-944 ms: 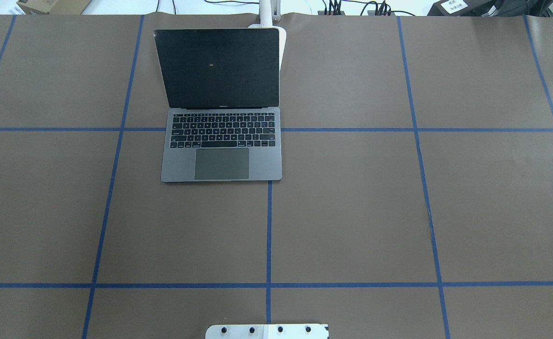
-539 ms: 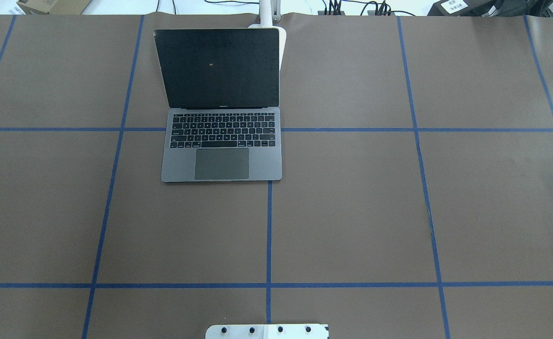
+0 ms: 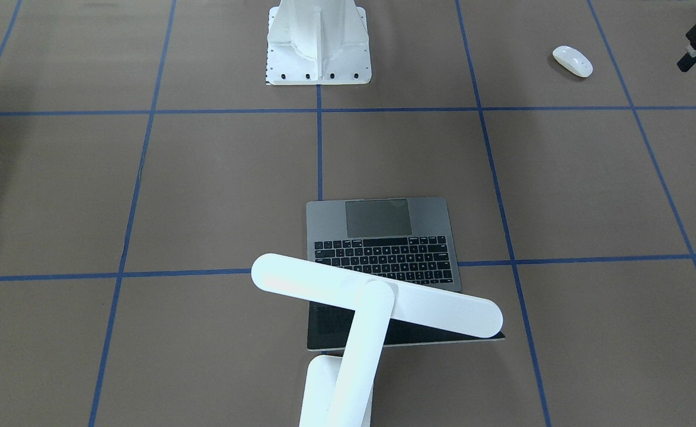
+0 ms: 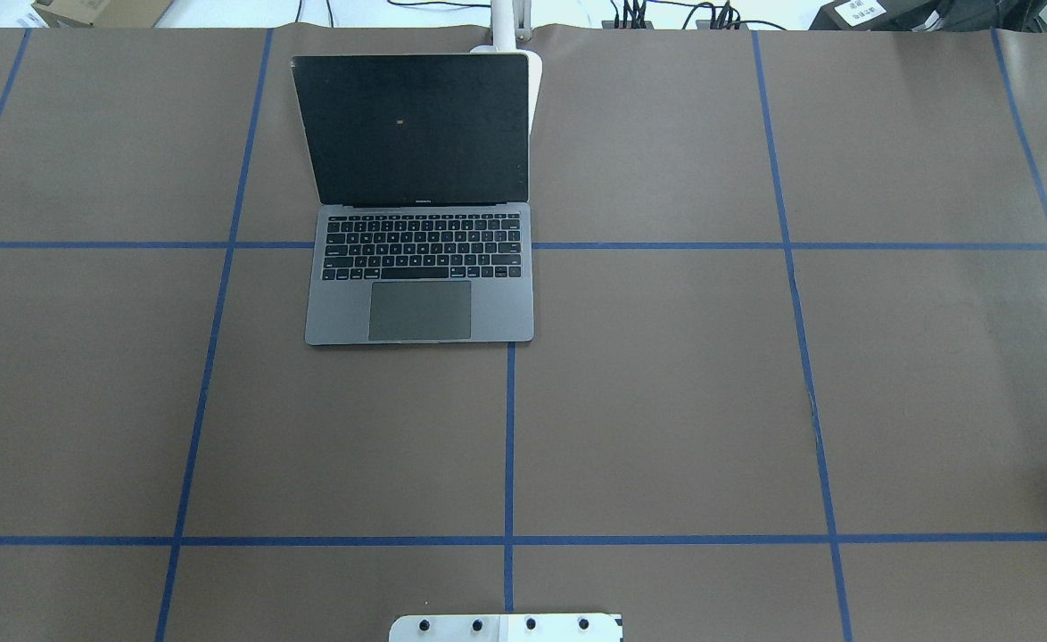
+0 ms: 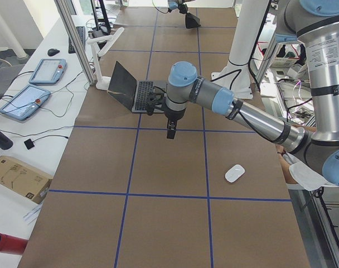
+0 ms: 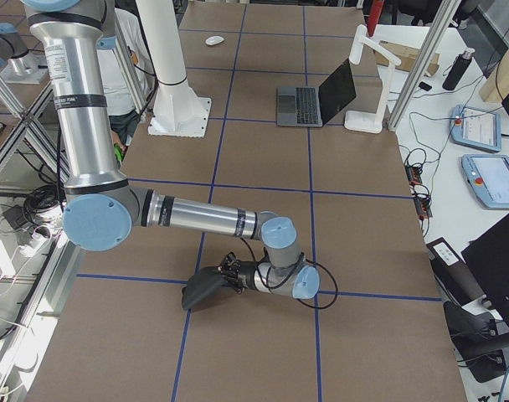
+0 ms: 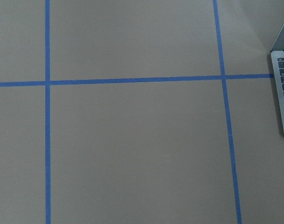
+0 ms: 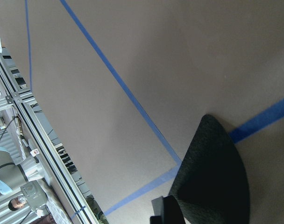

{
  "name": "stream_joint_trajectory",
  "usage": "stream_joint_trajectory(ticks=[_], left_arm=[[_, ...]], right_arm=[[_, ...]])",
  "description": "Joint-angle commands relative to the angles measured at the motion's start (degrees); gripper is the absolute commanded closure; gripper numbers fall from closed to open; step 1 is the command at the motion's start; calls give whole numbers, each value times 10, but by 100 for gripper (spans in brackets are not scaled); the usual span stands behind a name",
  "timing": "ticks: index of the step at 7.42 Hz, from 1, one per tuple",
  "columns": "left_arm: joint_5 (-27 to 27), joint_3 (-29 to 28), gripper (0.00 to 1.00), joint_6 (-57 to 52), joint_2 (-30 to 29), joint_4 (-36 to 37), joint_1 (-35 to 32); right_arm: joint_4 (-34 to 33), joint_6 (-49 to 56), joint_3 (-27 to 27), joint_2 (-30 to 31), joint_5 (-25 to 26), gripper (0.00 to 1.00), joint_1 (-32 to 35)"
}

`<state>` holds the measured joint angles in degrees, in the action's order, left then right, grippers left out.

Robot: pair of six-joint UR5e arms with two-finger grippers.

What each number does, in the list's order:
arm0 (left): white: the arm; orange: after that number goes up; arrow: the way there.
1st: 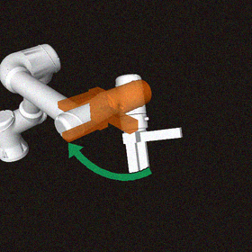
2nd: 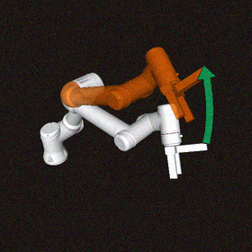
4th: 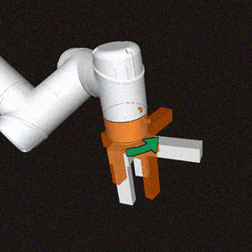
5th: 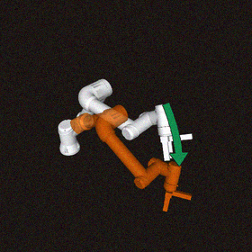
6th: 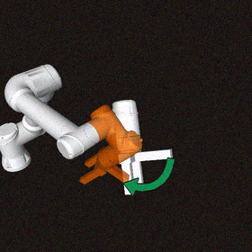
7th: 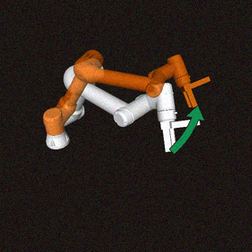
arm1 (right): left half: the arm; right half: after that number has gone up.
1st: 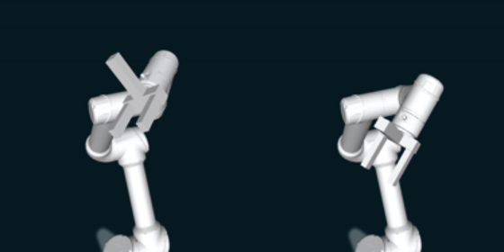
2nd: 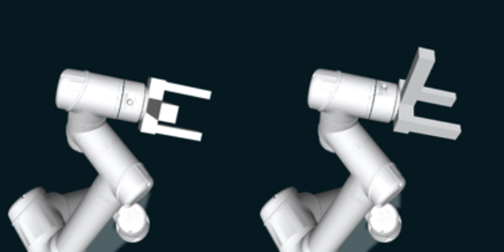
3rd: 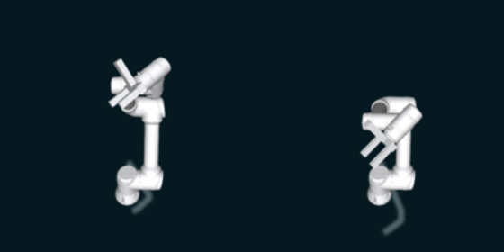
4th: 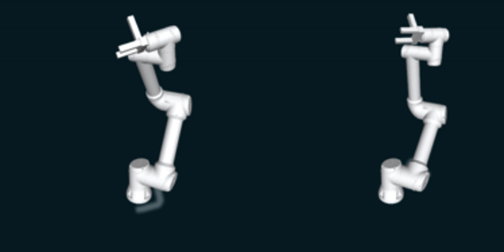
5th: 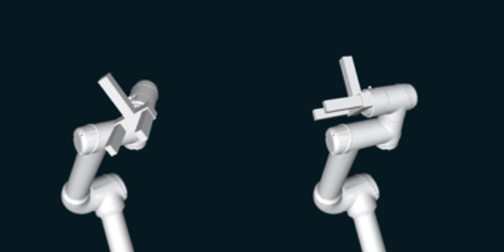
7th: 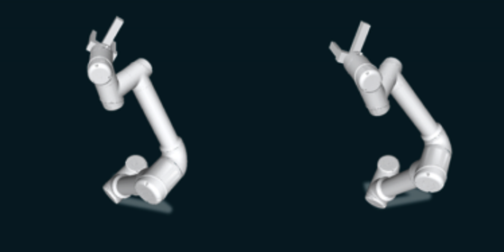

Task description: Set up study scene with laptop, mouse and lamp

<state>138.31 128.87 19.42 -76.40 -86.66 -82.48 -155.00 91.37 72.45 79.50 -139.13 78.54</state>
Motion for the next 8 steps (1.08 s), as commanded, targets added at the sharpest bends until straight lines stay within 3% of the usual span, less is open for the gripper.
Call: stream_joint_trajectory(ticks=[1,3,6,7,8], left_arm=[[-1,-12,0,1,3,0,1],[-1,-20,0,1,4,0,1],[0,-39,0,0,4,-3,2],[-1,-43,0,0,4,-3,2],[-1,-47,1,0,4,-4,2]], right_arm=[[-113,-11,2,-85,-8,100,12],[-123,-80,3,-137,-51,100,7],[-118,-209,28,-187,-161,100,-49],[-86,-255,30,-195,-195,100,-78],[-13,-345,36,-198,-240,100,-98]])
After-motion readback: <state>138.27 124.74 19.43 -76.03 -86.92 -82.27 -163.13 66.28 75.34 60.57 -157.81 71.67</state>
